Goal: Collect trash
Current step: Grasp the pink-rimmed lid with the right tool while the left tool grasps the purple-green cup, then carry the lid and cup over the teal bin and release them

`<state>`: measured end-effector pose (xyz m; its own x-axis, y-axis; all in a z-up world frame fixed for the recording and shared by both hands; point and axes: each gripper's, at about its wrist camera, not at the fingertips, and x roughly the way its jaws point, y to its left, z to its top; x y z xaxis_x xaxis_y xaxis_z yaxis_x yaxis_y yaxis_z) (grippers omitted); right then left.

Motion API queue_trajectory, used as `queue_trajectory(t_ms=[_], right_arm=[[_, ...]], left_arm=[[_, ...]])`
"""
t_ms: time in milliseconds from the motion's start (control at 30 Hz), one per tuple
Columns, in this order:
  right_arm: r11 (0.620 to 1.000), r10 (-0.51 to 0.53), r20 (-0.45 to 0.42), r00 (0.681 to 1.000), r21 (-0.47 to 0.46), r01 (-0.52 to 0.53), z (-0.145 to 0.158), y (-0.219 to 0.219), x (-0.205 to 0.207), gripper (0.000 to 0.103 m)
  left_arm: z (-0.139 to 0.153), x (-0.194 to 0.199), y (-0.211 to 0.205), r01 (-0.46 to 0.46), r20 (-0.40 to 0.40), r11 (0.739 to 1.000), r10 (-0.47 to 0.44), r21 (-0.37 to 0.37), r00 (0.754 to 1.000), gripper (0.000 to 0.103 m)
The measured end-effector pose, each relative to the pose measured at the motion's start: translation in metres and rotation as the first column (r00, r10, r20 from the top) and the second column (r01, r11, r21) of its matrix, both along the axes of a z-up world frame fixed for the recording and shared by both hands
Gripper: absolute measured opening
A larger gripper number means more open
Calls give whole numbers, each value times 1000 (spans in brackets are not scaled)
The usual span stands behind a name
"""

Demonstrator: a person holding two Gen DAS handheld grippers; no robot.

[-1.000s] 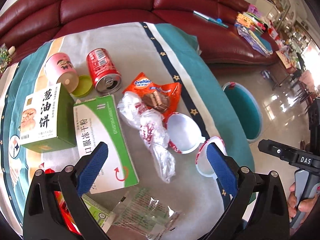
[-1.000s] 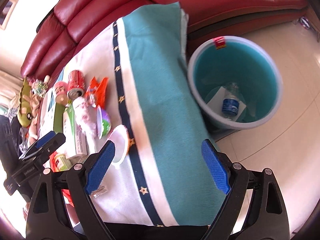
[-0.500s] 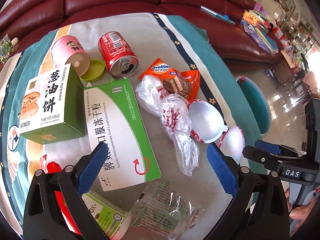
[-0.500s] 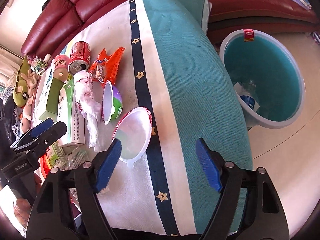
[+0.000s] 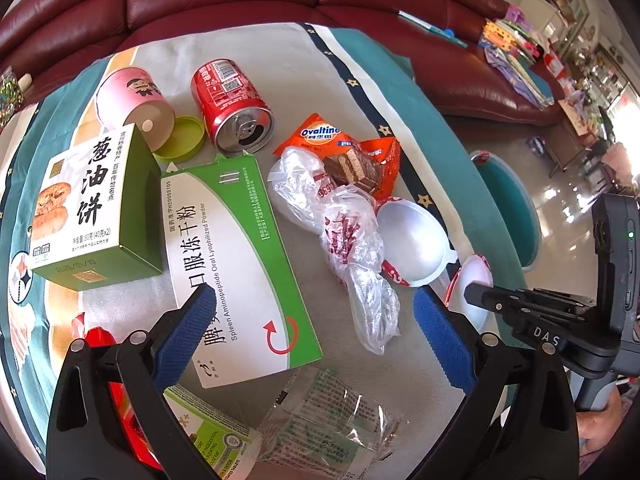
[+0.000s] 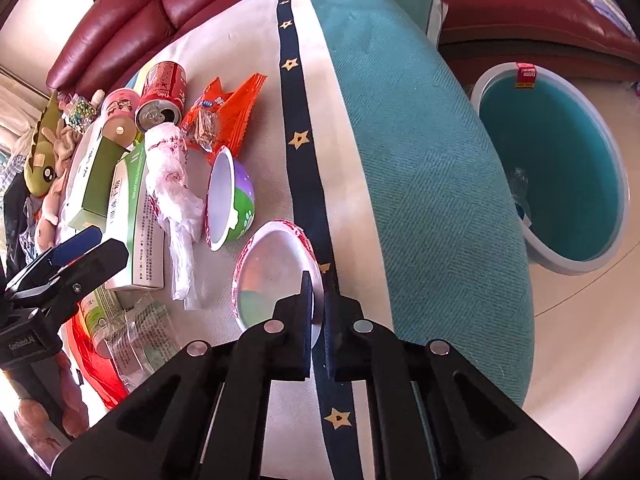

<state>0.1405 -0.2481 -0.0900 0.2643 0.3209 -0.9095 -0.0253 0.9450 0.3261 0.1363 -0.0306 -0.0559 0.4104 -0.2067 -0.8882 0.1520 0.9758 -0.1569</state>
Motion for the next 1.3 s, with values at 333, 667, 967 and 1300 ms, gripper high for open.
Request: queue_trajectory(t_ms=[333, 667, 967, 1300], right_arm=[[993, -117, 37, 992, 35, 116, 15, -53, -5, 4], [986, -150, 23, 988, 75, 147, 5, -80, -16, 5], [984, -144, 9, 990, 112, 142, -5, -85, -14, 5], [979, -140, 5, 990, 149, 138, -10, -91, -10, 5]], left_arm=[[8, 2, -58, 137, 41, 990, -137, 19, 990, 99], [-17, 19, -114, 239, -12, 965, -239, 104, 971, 73], [-48, 32, -117, 220, -64, 966, -213, 134, 975, 64], [-29, 30, -109, 196, -32, 978, -194, 68, 980, 9]])
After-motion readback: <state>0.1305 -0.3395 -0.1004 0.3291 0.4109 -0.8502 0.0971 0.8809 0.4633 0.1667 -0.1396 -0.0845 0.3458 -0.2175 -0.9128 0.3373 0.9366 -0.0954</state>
